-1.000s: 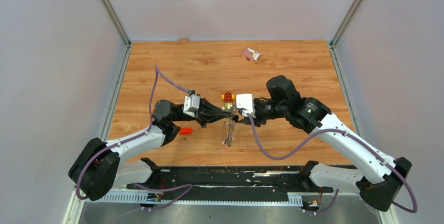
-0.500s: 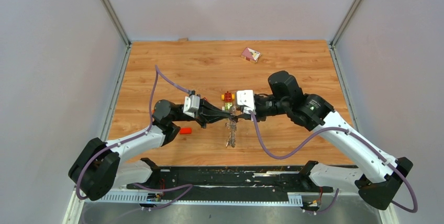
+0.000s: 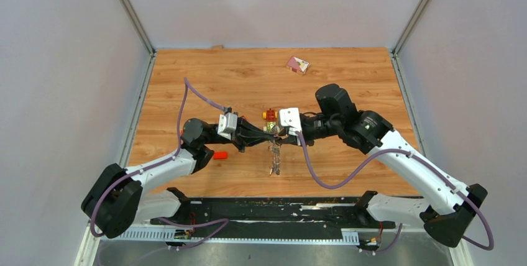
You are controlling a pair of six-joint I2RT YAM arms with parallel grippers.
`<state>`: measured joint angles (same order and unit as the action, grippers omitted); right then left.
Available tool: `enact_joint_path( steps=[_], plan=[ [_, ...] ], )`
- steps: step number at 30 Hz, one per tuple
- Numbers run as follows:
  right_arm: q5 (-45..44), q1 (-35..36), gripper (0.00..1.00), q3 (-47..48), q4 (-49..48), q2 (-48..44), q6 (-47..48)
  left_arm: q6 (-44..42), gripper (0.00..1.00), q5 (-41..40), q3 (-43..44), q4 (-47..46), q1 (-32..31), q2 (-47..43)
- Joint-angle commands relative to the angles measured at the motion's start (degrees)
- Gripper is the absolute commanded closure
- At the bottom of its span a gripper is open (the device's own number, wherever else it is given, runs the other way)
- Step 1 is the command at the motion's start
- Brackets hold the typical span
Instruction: Put the keys on the keyring
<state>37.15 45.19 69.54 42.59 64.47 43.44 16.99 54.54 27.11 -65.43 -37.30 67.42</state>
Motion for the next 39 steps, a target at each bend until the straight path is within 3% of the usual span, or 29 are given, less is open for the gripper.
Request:
enact_joint_path(
  steps=[1,30,36,39],
  plan=[
    [3.0,-0.2,0.76,0.8,-1.0,1.0,-0.9,-0.9,1.00,-0.7,0.7,-3.2,0.3,-0.5],
    [3.0,-0.2,0.90,0.5,-2.6,2.2,-2.3,-1.4,1.00,-0.7,0.4,-2.7,0.3,-0.6],
    [2.3,-0.3,1.00,0.8,-2.3,2.2,-2.3,-1.9,1.00,-0.3,0.3,-2.2,0.3,-0.6],
    [1.3,-0.2,1.00,0.9,-1.7,2.1,-1.9,-2.2,1.00,-0.2,0.2,-1.9,0.3,-0.6]
  ],
)
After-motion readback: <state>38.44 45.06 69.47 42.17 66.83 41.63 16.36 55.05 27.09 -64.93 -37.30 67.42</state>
